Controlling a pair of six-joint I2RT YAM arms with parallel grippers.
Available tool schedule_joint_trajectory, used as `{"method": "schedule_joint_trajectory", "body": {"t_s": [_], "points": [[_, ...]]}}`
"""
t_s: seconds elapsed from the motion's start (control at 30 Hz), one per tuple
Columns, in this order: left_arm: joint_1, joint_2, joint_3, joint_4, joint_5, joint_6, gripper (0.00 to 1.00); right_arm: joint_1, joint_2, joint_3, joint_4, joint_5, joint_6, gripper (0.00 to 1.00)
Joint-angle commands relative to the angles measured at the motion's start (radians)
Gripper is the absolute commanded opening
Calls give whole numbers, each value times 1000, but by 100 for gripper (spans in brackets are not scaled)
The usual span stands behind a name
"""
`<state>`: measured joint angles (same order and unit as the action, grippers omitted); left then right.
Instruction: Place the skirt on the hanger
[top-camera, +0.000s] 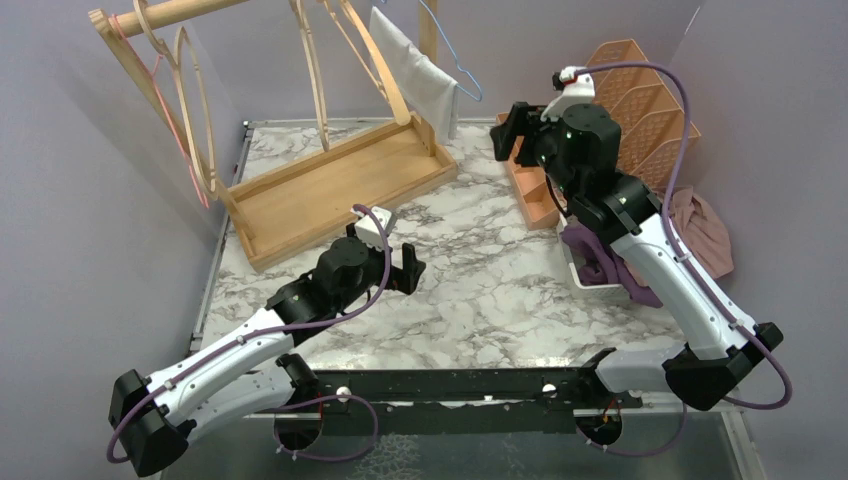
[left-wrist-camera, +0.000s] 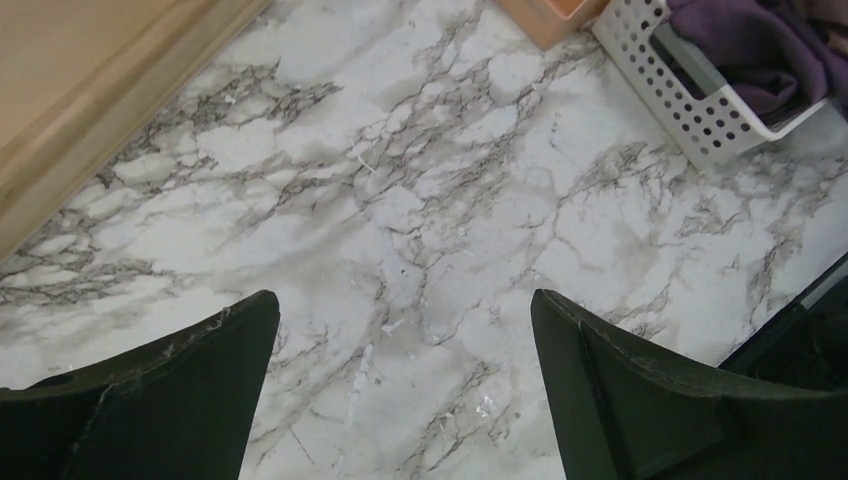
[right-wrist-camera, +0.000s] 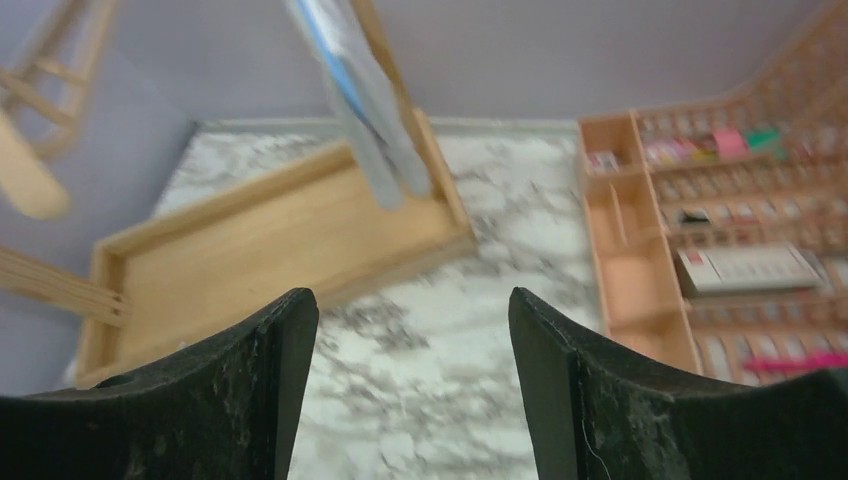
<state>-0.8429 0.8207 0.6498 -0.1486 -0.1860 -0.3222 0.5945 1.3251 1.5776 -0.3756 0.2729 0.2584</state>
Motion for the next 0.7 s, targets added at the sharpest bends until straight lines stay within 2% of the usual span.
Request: {"method": "schedule_joint_trajectory", "body": {"t_s": [0.0, 0.1, 0.23, 0.33, 0.4, 0.53, 0.67], "points": [[-1, 42, 15, -62, 29, -62, 99, -34, -69, -158, -270, 246, 113, 77], [-1, 60, -3, -47, 59, -72, 99, -174, -121, -260, -346, 246, 192, 79], [0, 86, 1, -48, 110, -75, 99, -381, -139, -329, -389, 281, 212, 82], [0, 106, 1, -28, 146, -73, 99, -532, -91, -321, -423, 352, 210, 92], [1, 119, 2, -8, 160, -78, 99, -583, -52, -314, -450, 445, 242, 100], [1, 164, 27, 11, 145, -101, 99, -618, 2, -358, -389, 480, 273, 100], [1, 226, 81, 14, 151, -107, 99, -657, 91, -406, -324, 437, 275, 100]]}}
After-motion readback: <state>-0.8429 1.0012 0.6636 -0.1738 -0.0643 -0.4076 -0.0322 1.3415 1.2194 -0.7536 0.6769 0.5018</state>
